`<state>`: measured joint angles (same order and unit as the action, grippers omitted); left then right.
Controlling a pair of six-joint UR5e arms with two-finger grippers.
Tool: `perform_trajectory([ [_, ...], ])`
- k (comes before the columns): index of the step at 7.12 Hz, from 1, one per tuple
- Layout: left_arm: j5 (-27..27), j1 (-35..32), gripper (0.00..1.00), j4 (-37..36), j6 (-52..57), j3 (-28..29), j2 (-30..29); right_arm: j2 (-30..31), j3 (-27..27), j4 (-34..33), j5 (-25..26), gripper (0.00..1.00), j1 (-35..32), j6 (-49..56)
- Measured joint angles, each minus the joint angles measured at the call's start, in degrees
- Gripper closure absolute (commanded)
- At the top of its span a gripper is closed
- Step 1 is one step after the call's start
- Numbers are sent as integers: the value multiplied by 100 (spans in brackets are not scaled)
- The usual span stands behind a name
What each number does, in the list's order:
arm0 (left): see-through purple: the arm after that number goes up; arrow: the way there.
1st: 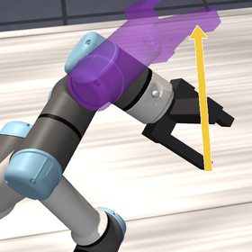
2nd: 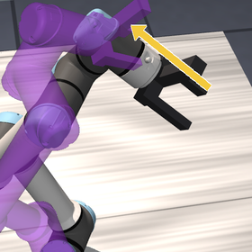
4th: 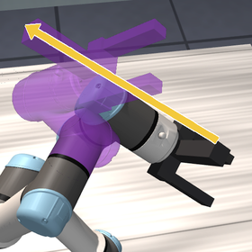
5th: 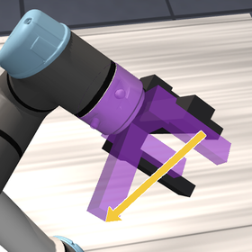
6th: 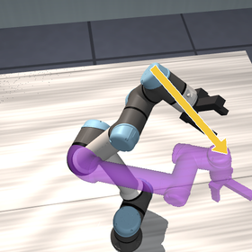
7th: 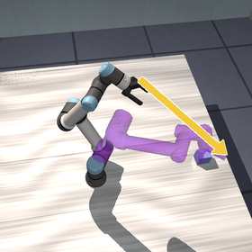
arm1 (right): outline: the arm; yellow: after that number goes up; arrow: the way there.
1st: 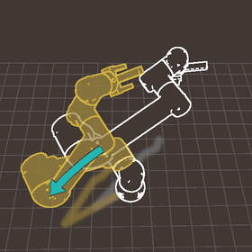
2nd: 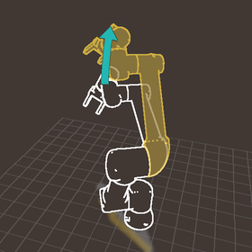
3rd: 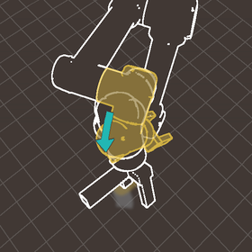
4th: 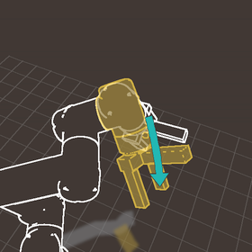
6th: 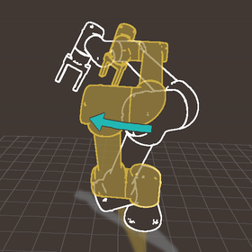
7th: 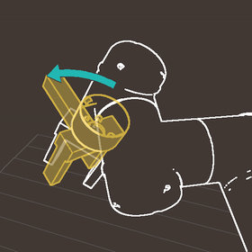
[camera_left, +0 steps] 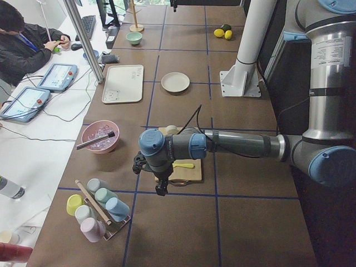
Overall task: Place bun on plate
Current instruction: 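Open the right gripper and withdraw it away from the plate, then reach the left gripper down to the white bun on the cutting board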
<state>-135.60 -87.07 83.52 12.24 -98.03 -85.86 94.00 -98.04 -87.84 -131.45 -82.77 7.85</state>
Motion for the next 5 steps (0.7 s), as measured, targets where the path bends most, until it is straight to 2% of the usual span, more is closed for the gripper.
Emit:
perform_trajectory([
  [2, -10, 5, 0, 659, -242, 80, -98, 650, -18, 11, -273, 0, -744, 44],
  [5, -197, 231, 0, 1312, -1043, -203, -98, 850, -204, 13, -334, 0, -1038, -308],
])
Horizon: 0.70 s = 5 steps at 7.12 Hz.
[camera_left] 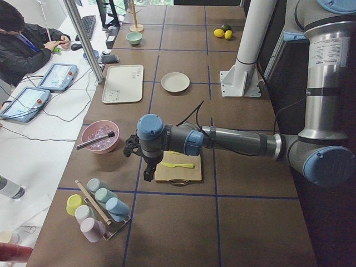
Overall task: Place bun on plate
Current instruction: 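Reach the left gripper down to the white bun on the cutting board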
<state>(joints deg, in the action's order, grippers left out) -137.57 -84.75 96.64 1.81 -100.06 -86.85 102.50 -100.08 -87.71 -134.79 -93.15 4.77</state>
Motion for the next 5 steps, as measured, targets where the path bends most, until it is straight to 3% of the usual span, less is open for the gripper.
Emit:
perform_trajectory([
  [1, -74, 347, 0, 249, -454, -111, 27, 10, -18, 10, -7, 0, -6, -66],
  [3, 15, 1348, 0, 1132, -2596, -324, 30, 15, -27, 16, -11, 0, -10, -98],
  [5, 846, 2585, 0, 2053, -4805, -389, -119, 15, -29, 17, -10, 0, -10, -107],
])
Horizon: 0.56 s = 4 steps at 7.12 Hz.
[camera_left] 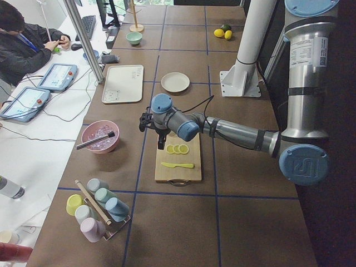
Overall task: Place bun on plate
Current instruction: 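Reach the left gripper down to the white bun on the cutting board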
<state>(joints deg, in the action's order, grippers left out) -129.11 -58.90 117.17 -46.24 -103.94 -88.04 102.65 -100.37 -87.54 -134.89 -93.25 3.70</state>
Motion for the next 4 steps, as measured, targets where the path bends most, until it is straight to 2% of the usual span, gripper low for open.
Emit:
perform_trajectory([
  [2, 804, 899, 0, 177, -1248, 6, -318, 0, 4, 0, 6, 0, 0, -1],
  [4, 1303, 1439, 3, 187, -1694, 111, -477, 0, 11, 0, 7, 0, 0, 1],
])
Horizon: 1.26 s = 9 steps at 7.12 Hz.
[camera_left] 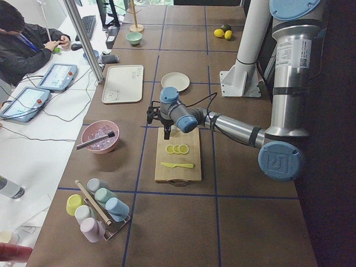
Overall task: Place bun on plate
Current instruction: 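Reach the left gripper down to the white bun on the cutting board, then close the left gripper on the white bun and lift it, then carry the bun with the left gripper over the white plate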
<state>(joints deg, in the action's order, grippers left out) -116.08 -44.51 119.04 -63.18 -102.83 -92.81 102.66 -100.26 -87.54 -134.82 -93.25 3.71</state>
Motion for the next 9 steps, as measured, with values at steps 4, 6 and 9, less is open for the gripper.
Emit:
perform_trajectory([
  [4, 287, 312, 80, -23, -71, 217, -83, 0, 10, -1, 9, 0, 0, 13],
  [6, 295, 320, 80, -32, -73, 190, -109, 0, 7, 0, 9, 0, 0, 14],
  [9, 293, 323, 79, -701, -132, -184, -530, -2, 6, -2, 3, 0, 0, 7],
])
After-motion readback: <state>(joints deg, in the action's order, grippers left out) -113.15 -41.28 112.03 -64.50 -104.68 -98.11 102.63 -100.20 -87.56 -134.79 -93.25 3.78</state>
